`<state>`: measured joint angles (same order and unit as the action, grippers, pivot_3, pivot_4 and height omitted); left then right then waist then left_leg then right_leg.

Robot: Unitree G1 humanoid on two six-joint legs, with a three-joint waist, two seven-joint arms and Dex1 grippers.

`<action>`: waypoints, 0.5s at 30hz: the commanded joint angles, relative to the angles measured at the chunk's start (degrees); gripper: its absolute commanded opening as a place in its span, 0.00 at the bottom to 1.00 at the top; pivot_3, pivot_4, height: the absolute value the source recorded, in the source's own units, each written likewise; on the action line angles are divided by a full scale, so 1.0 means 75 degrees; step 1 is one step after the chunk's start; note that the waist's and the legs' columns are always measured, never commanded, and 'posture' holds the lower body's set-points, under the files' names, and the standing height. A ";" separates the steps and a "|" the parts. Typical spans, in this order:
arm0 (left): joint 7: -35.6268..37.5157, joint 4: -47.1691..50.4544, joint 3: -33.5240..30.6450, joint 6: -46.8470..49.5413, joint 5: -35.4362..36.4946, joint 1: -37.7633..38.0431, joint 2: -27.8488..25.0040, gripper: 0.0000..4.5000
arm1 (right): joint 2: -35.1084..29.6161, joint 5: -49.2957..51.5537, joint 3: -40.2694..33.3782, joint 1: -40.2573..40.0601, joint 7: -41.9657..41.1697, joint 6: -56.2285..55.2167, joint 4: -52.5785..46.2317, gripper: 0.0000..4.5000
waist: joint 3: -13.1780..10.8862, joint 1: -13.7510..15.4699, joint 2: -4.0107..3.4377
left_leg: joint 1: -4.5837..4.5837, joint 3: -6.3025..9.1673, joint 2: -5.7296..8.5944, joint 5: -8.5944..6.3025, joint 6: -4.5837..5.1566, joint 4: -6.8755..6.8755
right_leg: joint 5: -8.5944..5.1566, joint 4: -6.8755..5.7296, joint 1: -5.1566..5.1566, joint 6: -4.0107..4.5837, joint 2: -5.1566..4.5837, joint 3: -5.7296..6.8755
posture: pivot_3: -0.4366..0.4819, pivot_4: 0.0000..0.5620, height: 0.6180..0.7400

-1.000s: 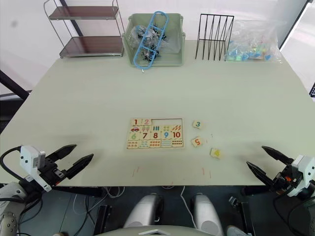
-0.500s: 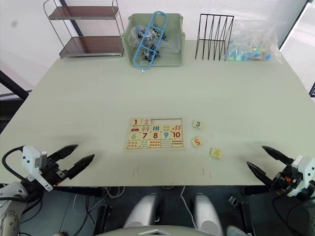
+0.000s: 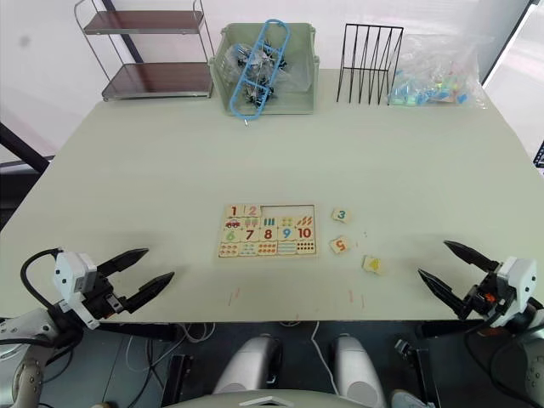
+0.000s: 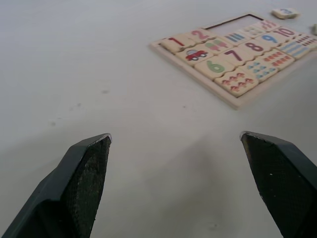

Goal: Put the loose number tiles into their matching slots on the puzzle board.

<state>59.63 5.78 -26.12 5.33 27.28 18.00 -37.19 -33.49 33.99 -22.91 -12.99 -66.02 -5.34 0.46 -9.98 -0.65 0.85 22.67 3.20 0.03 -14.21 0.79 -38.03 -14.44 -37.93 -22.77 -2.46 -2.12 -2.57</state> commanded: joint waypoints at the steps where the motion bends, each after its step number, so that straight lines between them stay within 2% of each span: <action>1: 0.0370 -0.0182 0.0221 -0.0251 -0.0047 -0.0293 -0.0277 0.98 | -0.0285 -0.0161 0.0237 0.0415 0.0226 0.0372 -0.0393 1.00 | 0.0000 0.0000 -0.0001 | 0.0000 -0.0001 0.0000 0.0000 0.0000 0.0000 | 0.0000 0.0000 0.0000 0.0000 0.0001 -0.0001 | 0.48 0.27 1.00; 6: 0.0869 -0.0468 0.0592 -0.0198 0.0104 -0.0855 -0.0466 0.98 | -0.0523 -0.0251 0.0667 0.1210 0.0340 0.0915 -0.0521 1.00 | -0.0001 -0.0004 -0.0001 | 0.0001 -0.0002 0.0001 0.0000 0.0000 0.0000 | 0.0001 0.0000 -0.0001 0.0000 0.0010 0.0000 | 0.48 0.27 1.00; 15: 0.1556 -0.0292 0.1017 0.0191 0.0436 -0.1459 -0.0655 0.98 | -0.0693 -0.1120 0.2030 0.2993 0.0203 0.1361 0.0151 1.00 | -0.0003 -0.0024 -0.0003 | 0.0001 0.0002 0.0000 0.0000 0.0000 0.0001 | 0.0018 -0.0001 -0.0002 -0.0026 0.0014 0.0006 | 0.48 0.27 1.00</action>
<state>70.47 1.78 -18.38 6.71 29.47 7.29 -41.12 -38.27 26.18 -8.04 8.35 -64.60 4.28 1.88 -10.00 -0.83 0.83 22.68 3.22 0.03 -14.21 0.79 -38.02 -14.30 -37.94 -22.78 -2.66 -2.00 -2.53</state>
